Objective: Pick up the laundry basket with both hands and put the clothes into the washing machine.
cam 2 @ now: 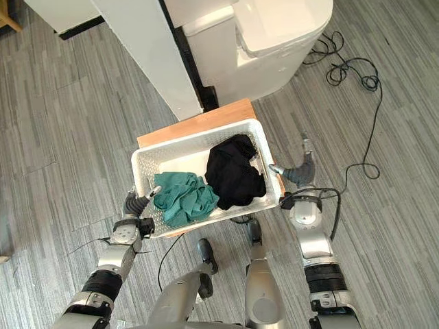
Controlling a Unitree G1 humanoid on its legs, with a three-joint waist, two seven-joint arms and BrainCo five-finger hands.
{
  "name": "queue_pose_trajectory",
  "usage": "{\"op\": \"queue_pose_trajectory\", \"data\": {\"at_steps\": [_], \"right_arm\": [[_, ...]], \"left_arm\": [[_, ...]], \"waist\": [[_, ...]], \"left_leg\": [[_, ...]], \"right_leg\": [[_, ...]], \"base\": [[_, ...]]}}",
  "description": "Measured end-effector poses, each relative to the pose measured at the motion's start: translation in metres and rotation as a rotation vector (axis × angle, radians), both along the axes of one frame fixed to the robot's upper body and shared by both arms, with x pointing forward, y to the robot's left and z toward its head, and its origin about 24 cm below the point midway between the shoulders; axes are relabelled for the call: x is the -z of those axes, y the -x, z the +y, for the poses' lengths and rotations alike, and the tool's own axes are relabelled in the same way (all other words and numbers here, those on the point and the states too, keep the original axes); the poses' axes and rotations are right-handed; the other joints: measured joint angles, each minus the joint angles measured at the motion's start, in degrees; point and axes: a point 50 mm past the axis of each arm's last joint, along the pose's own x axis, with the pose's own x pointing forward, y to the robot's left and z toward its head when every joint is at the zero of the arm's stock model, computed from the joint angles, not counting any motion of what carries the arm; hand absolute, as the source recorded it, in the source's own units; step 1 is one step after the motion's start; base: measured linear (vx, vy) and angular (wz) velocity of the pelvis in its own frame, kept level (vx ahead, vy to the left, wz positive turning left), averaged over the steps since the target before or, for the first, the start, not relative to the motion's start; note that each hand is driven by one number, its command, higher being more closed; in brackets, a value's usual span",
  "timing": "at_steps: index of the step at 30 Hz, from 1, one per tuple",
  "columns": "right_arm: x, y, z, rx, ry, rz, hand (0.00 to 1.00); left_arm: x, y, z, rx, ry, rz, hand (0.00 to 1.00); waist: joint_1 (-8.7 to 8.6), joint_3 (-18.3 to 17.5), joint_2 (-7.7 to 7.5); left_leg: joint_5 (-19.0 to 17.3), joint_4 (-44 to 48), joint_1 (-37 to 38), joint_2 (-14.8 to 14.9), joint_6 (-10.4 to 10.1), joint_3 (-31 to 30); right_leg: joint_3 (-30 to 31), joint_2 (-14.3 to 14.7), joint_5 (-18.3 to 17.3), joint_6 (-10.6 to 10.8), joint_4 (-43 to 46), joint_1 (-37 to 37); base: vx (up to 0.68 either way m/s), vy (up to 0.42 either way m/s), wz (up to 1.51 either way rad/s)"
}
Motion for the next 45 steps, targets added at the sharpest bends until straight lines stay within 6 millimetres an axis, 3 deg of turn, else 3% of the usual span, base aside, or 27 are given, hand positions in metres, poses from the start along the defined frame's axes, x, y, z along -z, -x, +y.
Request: {"op": "queue_pose_trajectory", "data": {"at_steps": [6, 11, 17, 24, 28, 30, 38, 45], "right_arm": [[0.003, 0.004, 0.027, -0.102, -0.005, 0.011, 0.00], [-0.004, 0.007, 0.040, -0.164, 0.002, -0.022, 0.00], [0.004, 0.011, 0.057, -0.239, 0.001, 0.014, 0.00], [0.024, 0.009, 0.048, -0.182, 0.044, 0.104, 0.00], [0.024, 0.007, 0.035, -0.103, 0.058, 0.105, 0.00], [0.018, 0.006, 0.028, -0.059, 0.064, 0.076, 0.00], [-0.044, 0.017, 0.008, 0.109, 0.033, -0.241, 0.00], [-0.049, 0.025, -0.003, 0.194, 0.013, -0.294, 0.00]], "left_arm": [[0.019, 0.010, -0.003, -0.033, 0.025, 0.094, 0.00], [0.021, 0.011, -0.003, -0.034, 0.021, 0.107, 0.00], [0.023, 0.011, -0.005, -0.037, 0.024, 0.118, 0.00], [0.023, 0.009, -0.006, -0.058, 0.028, 0.116, 0.00], [0.021, 0.007, -0.006, -0.058, 0.028, 0.107, 0.00], [0.021, 0.008, -0.006, -0.059, 0.028, 0.108, 0.00], [0.021, 0.011, -0.002, -0.083, 0.029, 0.097, 0.00], [0.020, 0.011, 0.001, -0.108, 0.021, 0.092, 0.00]], "waist": [[0.11, 0.68, -0.43], [0.04, 0.69, -0.45], [0.15, 0.70, -0.47], [0.09, 0.73, -0.48], [0.03, 1.19, -0.51], [0.08, 1.42, -0.66], [0.16, 1.92, -0.70], [0.03, 1.94, -0.73]], "left_leg": [[0.00, 0.00, -0.03, -0.22, 0.01, 0.33], [0.04, 0.01, -0.03, -0.56, 0.07, 0.28], [0.14, -0.03, -0.05, -0.68, 0.22, 0.00], [0.46, -0.18, -0.21, -0.73, 0.50, -0.63], [1.42, -1.43, -0.01, -0.96, 0.51, -1.27], [1.46, -1.49, -0.01, -0.96, 0.49, -1.34], [1.44, -1.96, -0.15, -1.00, 0.47, -0.11], [1.44, -1.96, -0.63, -0.91, 0.46, -0.07]], "right_leg": [[0.40, -0.23, 0.69, 0.34, -0.80, 0.11], [0.45, -0.57, 0.81, 0.54, -0.80, 0.10], [0.26, -0.70, 0.85, 0.59, -0.79, 0.15], [-0.62, -0.74, 0.84, 0.60, -0.65, 0.18], [-0.92, -0.72, 0.84, 0.60, -0.59, 0.10], [-0.90, -0.69, 0.83, 0.60, -0.59, 0.08], [0.30, -0.63, 0.82, 0.62, -0.37, -1.03], [0.30, -0.52, 0.76, 0.69, 0.20, -1.84]], "base": [[0.00, -0.011, -0.03], [0.00, 0.000, 0.00], [0.00, 0.000, 0.00], [0.00, -0.013, 0.03], [0.00, -0.021, 0.08], [0.00, -0.014, 0.02], [0.01, -0.016, -0.07], [0.00, -0.003, -0.01]]}}
